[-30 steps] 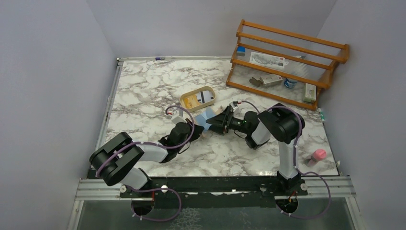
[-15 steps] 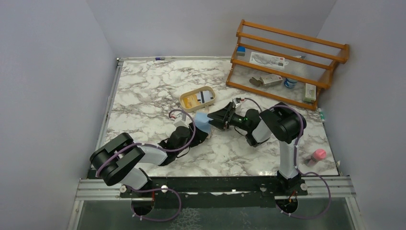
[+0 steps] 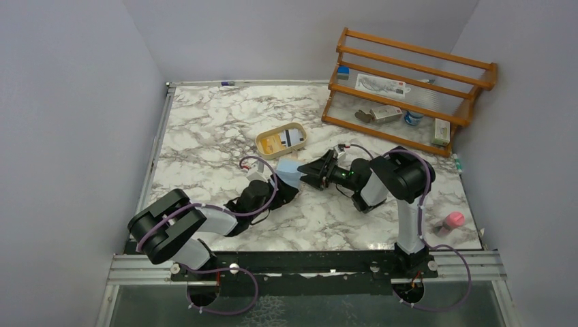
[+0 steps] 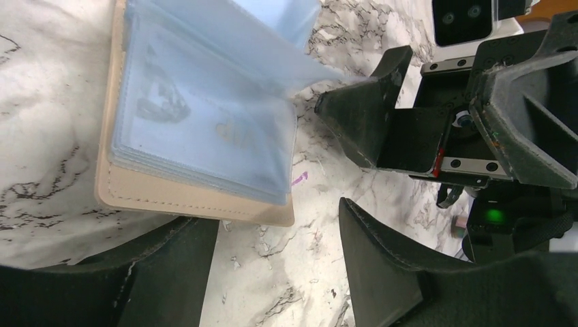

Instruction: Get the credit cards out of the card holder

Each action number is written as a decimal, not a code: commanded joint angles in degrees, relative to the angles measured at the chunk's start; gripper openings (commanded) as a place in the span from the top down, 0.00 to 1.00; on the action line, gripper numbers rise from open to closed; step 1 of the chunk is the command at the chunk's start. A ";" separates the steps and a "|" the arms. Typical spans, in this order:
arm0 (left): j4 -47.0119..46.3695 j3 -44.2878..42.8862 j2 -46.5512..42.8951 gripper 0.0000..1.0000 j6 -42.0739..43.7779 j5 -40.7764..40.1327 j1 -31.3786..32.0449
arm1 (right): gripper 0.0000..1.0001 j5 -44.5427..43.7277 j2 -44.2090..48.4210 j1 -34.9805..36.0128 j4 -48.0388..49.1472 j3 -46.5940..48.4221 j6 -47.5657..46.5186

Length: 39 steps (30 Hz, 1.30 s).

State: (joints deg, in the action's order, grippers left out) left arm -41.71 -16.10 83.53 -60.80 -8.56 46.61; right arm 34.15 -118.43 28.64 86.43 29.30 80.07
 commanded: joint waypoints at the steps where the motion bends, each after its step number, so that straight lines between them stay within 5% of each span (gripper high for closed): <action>1: 0.49 1.57 -0.32 0.34 1.62 -1.40 -1.26 | 0.17 -0.31 -1.06 -0.04 14.20 -0.53 -0.62; 11: 0.42 2.41 -5.21 0.46 4.85 -6.49 -3.14 | 0.17 0.56 -0.98 -0.06 13.12 0.57 -0.98; 19: -0.15 0.68 -4.64 0.75 6.49 -7.96 -3.78 | 0.16 1.17 -1.55 -0.07 13.32 1.15 -0.71; 28: -2.31 0.89 -2.45 0.81 5.73 -8.47 -3.78 | 0.16 2.05 -2.19 -0.03 13.74 1.88 -0.55; 34: -2.41 0.81 -1.90 1.00 5.73 -9.02 -4.03 | 0.16 2.48 -2.51 -0.05 13.81 2.43 -0.40; 39: -2.49 0.79 -2.04 1.00 5.73 -9.30 -4.31 | 0.16 2.53 0.26 0.03 11.10 1.42 -2.43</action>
State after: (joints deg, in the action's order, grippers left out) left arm -42.78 -14.46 81.23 -55.53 -15.92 42.76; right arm 35.48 -119.68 28.64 86.43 30.87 79.77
